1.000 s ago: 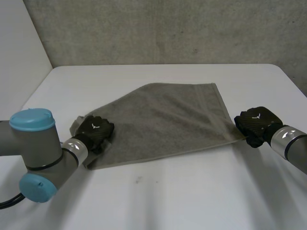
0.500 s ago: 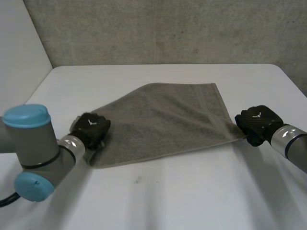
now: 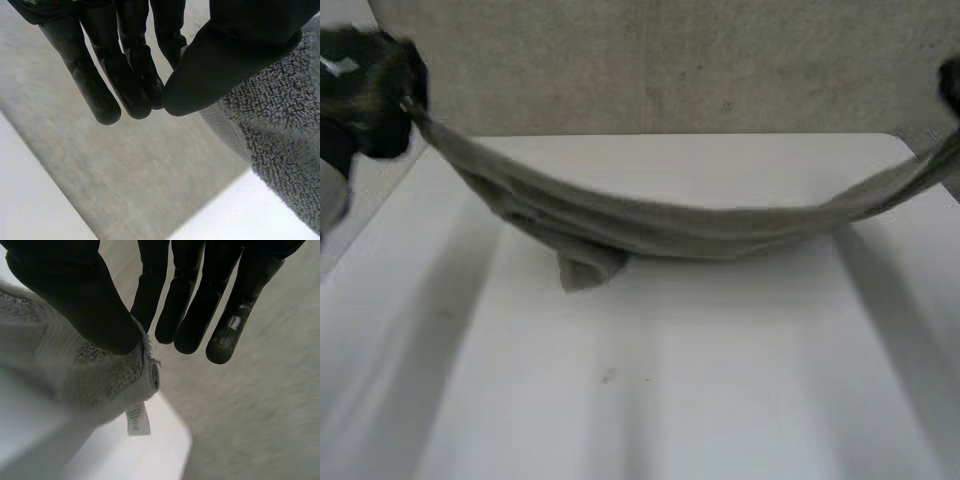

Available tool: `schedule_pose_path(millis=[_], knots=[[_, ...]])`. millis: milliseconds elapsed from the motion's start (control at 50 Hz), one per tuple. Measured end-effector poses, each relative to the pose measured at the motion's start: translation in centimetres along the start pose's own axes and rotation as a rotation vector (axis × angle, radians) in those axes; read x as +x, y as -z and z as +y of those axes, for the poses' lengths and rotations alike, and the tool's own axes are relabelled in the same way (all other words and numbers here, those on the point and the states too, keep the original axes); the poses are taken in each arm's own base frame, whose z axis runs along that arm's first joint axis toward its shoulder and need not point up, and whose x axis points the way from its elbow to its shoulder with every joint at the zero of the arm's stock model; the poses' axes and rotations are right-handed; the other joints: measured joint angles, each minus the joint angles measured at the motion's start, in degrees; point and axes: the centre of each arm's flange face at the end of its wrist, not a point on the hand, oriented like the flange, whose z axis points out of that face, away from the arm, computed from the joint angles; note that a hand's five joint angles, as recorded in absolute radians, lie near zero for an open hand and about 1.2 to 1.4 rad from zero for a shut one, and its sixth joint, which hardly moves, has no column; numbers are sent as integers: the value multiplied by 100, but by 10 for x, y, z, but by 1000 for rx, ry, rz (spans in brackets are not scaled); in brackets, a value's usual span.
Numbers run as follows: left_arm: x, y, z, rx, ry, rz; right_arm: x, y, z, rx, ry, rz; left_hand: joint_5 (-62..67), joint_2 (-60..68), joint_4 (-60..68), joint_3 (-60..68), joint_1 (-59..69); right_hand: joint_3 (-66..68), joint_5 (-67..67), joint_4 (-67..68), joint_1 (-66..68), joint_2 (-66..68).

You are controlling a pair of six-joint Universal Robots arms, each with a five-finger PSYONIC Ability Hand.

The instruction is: Fold the towel.

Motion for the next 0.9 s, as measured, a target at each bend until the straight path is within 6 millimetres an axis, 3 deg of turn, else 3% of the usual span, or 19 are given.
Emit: schedule_pose_path(millis=[60, 160, 260, 300, 360, 520, 620, 720, 900], knots=[[-11, 7, -18, 25, 93, -29, 12, 14, -26, 58, 27, 30, 0, 0, 1, 0, 0, 0, 0, 0, 0, 0], [-13, 13, -16, -21, 168, -32, 11, 20, -31, 61, 28, 13, 0, 2, 0, 0, 0, 0, 0, 0, 0, 0], [-1, 14, 20, -169, 206, 3, -4, 4, -8, -18, 1, -63, 3, 3, 1, 0, 0, 0, 0, 0, 0, 0], [9, 13, 50, -270, 217, 29, -16, -9, 10, -72, -9, -110, 5, 3, 1, 0, 0, 0, 0, 0, 0, 0], [18, 11, 78, -360, 226, 52, -23, -17, 21, -106, -16, -134, 5, 3, 1, 0, 0, 0, 0, 0, 0, 0], [34, 4, 133, -489, 220, 91, -49, -44, 55, -191, -35, -199, 6, 3, 1, 0, 0, 0, 0, 0, 0, 0], [40, 0, 155, -509, 175, 110, -71, -54, 70, -222, -44, -248, 11, 3, 1, 1, 0, 0, 0, 0, 0, 0], [44, 1, 165, -521, 127, 137, -83, -58, 79, -232, -46, -264, -182, -269, -236, -260, -80, 0, 0, 0, 0, 0], [58, 16, 172, -523, 42, 301, -92, -59, 90, -231, -45, -262, -2385, -2465, -2426, -2415, -2283, 0, 0, 0, 0, 0]])
